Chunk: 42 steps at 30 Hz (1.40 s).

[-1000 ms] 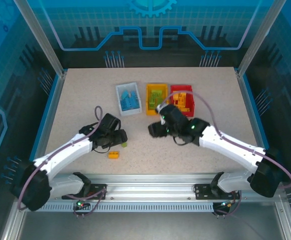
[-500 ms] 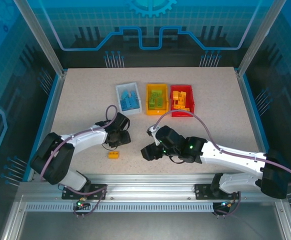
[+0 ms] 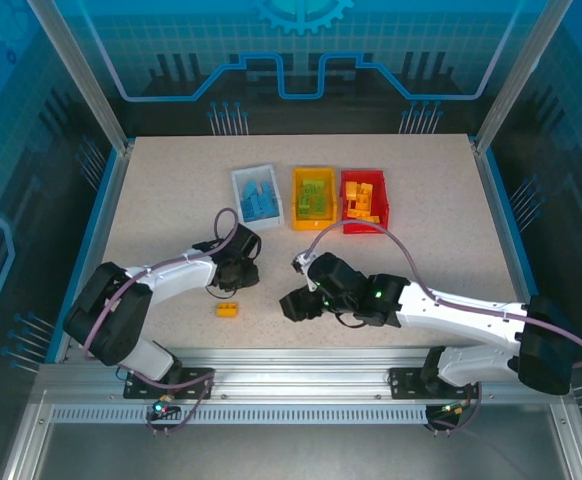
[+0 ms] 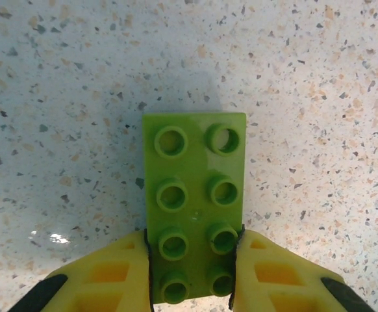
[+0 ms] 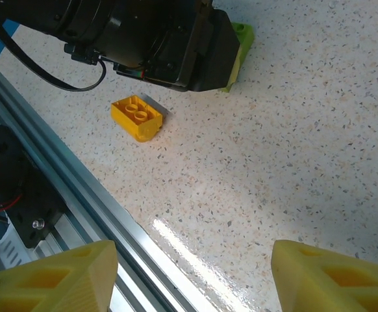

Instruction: Sort the legos into containers by color

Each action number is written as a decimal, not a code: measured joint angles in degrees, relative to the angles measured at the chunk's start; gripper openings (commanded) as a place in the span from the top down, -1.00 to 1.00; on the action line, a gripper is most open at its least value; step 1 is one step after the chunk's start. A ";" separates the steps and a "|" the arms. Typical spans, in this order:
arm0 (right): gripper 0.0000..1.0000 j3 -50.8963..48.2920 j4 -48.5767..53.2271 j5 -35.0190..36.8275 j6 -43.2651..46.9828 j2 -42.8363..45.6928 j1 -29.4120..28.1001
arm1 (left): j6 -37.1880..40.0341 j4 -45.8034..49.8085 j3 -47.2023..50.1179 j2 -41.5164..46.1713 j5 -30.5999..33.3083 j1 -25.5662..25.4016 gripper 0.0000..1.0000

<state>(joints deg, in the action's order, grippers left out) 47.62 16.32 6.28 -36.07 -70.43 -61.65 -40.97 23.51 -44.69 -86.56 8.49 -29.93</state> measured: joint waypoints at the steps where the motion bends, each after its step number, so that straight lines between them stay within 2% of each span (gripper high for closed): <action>1: -0.27 -0.07 0.11 0.90 -0.24 0.55 -0.13 | 0.44 1.22 -0.79 0.57 0.42 -0.24 0.57; 4: -0.27 -2.36 0.04 5.81 -2.08 5.97 -0.37 | 1.68 5.20 -6.19 2.10 0.90 -1.86 0.57; 10: -0.24 -10.38 -0.20 16.98 -6.29 23.32 0.63 | 5.53 7.89 -25.11 -0.66 0.44 -4.13 0.58; 17: -0.24 -10.67 2.86 21.75 -9.22 28.68 6.43 | 10.12 8.63 -47.78 -19.39 -1.60 -3.98 0.56; 22: -0.24 -10.67 5.03 21.79 -9.88 28.76 7.34 | 12.66 10.32 -62.20 -34.62 -3.48 -3.93 0.54; 24: -0.24 -10.67 5.60 21.73 -10.08 28.70 7.39 | 13.07 11.41 -66.97 -39.28 -4.11 -3.82 0.41; 26: -0.26 -10.67 5.92 21.53 -10.25 28.57 7.45 | 13.42 12.72 -71.21 -43.28 -4.72 -3.65 0.15; 29: -0.27 -10.67 6.23 20.98 -10.40 27.74 7.72 | 13.94 14.40 -74.25 -46.10 -5.20 -3.30 -0.06; 36: -0.27 -9.66 8.85 20.04 -9.99 21.64 7.78 | 13.99 17.55 -75.56 -45.35 -5.35 -2.75 -0.15; 39: -0.30 -8.24 9.42 18.99 -7.72 17.84 7.50 | 13.94 17.92 -72.94 -41.59 -5.31 -2.62 -0.16; 42: -0.36 -6.45 8.68 17.40 -2.69 13.46 5.40 | 13.55 16.74 -64.32 -31.87 -4.70 -2.38 -0.20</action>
<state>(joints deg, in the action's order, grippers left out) 41.17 24.99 23.68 -38.76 -56.97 -56.25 -27.42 40.25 -109.01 -118.43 3.79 -32.32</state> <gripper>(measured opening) 0.666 0.592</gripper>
